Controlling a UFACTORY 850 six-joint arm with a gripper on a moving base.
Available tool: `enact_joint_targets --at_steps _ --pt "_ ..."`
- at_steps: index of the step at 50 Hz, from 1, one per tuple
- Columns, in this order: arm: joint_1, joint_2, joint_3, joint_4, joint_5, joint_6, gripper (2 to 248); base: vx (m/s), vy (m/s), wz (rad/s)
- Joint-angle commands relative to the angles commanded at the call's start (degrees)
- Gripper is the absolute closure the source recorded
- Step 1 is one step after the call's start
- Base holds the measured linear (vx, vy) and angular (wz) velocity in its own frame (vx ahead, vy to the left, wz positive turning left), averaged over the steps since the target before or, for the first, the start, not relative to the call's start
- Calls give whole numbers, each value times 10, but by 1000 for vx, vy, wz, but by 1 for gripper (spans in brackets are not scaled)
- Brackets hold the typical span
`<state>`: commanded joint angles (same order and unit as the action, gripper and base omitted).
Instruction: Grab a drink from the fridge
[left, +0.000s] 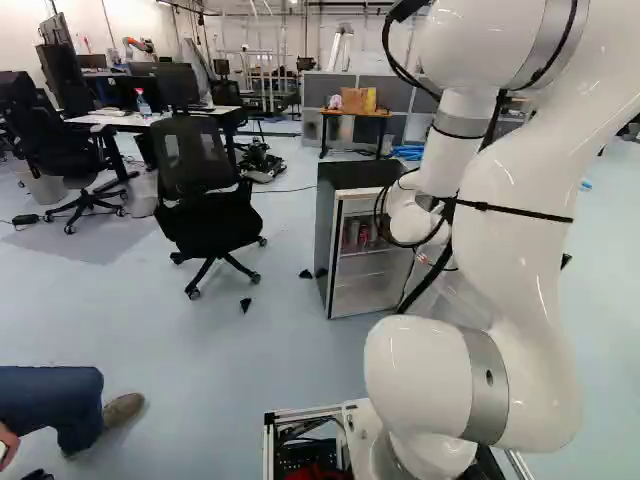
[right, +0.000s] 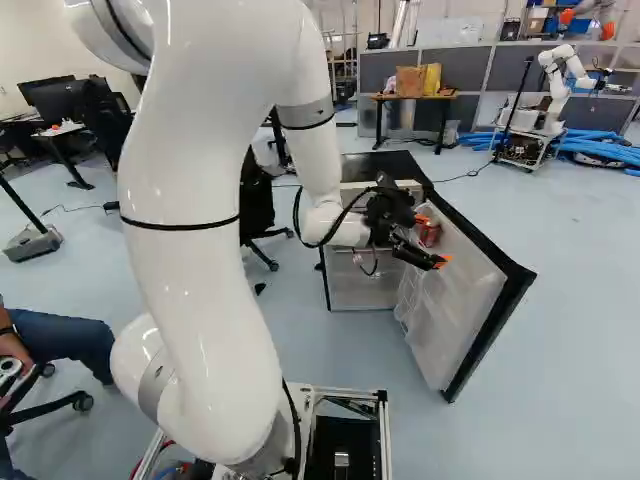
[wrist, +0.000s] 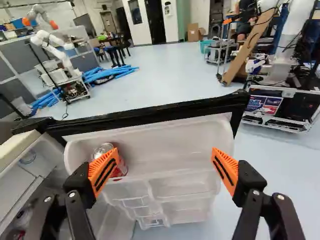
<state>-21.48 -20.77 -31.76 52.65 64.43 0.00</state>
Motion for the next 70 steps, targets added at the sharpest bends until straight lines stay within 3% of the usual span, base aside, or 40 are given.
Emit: enact_joint_targets --at_steps 19,35,52,70 --pt "-16 33 45 -115 -22 0 3 0 0 0" --pt "-30 37 76 -211 -41 0 3 0 0 0" --pt "-48 29 100 -314 -60 0 3 0 0 0" --pt "-48 -7 89 -422 -81 0 3 0 0 0"
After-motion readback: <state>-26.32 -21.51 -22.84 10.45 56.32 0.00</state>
